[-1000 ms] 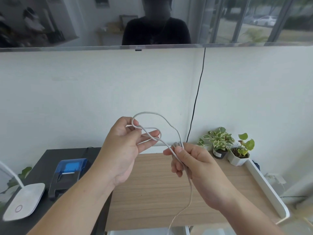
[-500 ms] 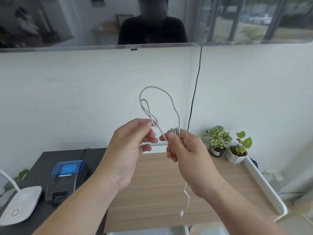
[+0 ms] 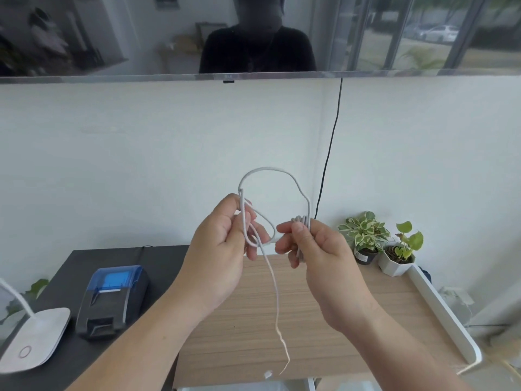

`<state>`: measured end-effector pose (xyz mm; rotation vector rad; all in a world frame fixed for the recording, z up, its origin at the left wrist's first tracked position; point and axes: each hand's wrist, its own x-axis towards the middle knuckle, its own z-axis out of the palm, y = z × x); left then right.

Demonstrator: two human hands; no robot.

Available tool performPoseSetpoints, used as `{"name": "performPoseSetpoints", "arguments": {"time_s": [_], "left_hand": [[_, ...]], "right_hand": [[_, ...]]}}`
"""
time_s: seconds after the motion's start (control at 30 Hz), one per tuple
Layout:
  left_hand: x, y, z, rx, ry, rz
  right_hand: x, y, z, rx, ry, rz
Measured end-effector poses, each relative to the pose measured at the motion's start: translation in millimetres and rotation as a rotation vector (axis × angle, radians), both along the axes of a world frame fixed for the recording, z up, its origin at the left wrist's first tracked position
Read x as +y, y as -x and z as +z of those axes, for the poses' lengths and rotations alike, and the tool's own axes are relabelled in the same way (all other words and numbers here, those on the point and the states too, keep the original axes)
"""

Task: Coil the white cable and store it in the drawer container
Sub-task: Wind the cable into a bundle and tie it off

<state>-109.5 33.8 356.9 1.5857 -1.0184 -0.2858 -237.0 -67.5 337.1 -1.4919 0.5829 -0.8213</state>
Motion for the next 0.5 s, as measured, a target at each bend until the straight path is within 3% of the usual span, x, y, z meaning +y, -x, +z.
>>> {"name": "performPoseSetpoints", "arguments": {"time_s": [0.17,0.37,0.43,0.5], "left_hand": [[-3,2,-4,-0.187,-0.074,0.085],[-5,-9,-3,-0.335,-0.072,0.273],[-8,-26,1,-0.147,0.021,0.306],[-12,-42,9,0.326,0.199,0.231]], "right_hand": [[-1,-6,3,-0.191,-0.137,0.111],[7,-9,-5,-0.199,-0.151,0.235],[4,-7,-8,-0.195,-0.175,0.241],[0,-5,-10,-0.186,-0.207,0.233]]}}
